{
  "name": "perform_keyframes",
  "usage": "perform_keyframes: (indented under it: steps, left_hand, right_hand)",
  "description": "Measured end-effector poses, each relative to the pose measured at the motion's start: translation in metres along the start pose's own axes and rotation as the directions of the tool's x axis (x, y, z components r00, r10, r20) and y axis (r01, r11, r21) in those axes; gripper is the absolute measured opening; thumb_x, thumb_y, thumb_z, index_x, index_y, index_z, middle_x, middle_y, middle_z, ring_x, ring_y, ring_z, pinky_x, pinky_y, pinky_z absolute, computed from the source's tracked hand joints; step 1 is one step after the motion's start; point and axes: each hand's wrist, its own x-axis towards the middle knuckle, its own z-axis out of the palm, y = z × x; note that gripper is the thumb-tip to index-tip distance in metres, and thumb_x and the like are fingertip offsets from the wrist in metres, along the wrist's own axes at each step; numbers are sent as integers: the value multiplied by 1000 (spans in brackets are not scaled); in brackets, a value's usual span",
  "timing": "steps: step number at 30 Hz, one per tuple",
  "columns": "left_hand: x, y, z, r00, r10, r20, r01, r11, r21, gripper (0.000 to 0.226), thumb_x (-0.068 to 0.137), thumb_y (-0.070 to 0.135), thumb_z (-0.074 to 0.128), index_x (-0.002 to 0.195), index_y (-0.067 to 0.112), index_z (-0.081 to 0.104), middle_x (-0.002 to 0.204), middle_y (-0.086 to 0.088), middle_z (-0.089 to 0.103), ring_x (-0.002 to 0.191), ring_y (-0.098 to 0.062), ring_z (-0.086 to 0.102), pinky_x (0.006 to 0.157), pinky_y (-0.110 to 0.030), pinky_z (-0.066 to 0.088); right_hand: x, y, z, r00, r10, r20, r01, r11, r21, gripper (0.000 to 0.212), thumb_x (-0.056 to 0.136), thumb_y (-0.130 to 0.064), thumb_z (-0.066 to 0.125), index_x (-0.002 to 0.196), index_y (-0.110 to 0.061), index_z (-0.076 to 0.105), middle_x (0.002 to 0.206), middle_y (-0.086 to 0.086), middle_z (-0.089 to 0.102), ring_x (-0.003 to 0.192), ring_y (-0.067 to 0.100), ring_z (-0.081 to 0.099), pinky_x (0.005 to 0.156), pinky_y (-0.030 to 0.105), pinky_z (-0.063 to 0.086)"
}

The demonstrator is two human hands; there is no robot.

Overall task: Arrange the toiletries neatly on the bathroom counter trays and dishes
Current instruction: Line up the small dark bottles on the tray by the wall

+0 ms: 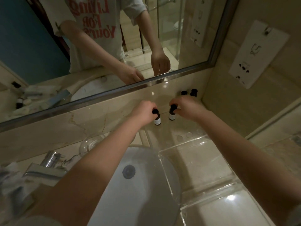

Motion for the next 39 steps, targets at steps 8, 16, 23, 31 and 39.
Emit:
perform_keyframes:
  steps: [8, 16, 23, 31, 39]
  left_hand:
    - [35, 12, 1, 998, 2, -60, 0, 1000, 31, 25, 88, 18, 56, 108, 6, 66, 107, -17, 64, 97, -32, 60, 80, -35, 52]
    - [59, 23, 9, 999, -26, -47, 29, 997, 76, 19, 89, 17, 50, 92, 9, 67, 97, -12, 63, 90, -29, 60, 63, -28, 34]
    - [62, 23, 14, 997, 25, -70, -19, 996, 89, 19, 91, 17, 50, 96, 9, 66, 104, -13, 62, 94, -29, 59, 66, -30, 36]
    - [60, 22, 16, 996, 12, -93, -4, 996, 90, 26, 93, 20, 48, 112, 9, 62, 115, -12, 60, 101, -30, 58, 79, -35, 46]
    - [48, 21, 13, 991, -13, -134, 32, 990, 138, 27, 92, 28, 52, 113, 14, 60, 115, -9, 59, 99, -28, 59, 71, -32, 44]
  right_hand:
    - [40, 14, -16, 998, 37, -43, -37, 999, -10, 29, 89, -11, 54, 117, -15, 62, 115, 10, 63, 102, 28, 59, 78, 29, 45]
    - [49, 18, -5, 999, 39, 1, -39, 999, -10, 25, 90, -11, 49, 108, -12, 65, 106, 10, 66, 90, 25, 62, 79, 38, 53]
    - [49, 17, -6, 999, 37, -4, -37, 998, -59, 27, 92, -12, 48, 112, -14, 64, 108, 9, 66, 94, 27, 61, 83, 41, 53]
    - [45, 17, -6, 999, 17, -44, -17, 1000, 13, 26, 90, -14, 51, 111, -18, 65, 109, 8, 67, 98, 28, 61, 83, 43, 52]
    - [33, 11, -7, 995, 60, -78, -59, 998, 11, 34, 90, -17, 53, 124, -20, 55, 121, 6, 61, 104, 27, 58, 79, 34, 48]
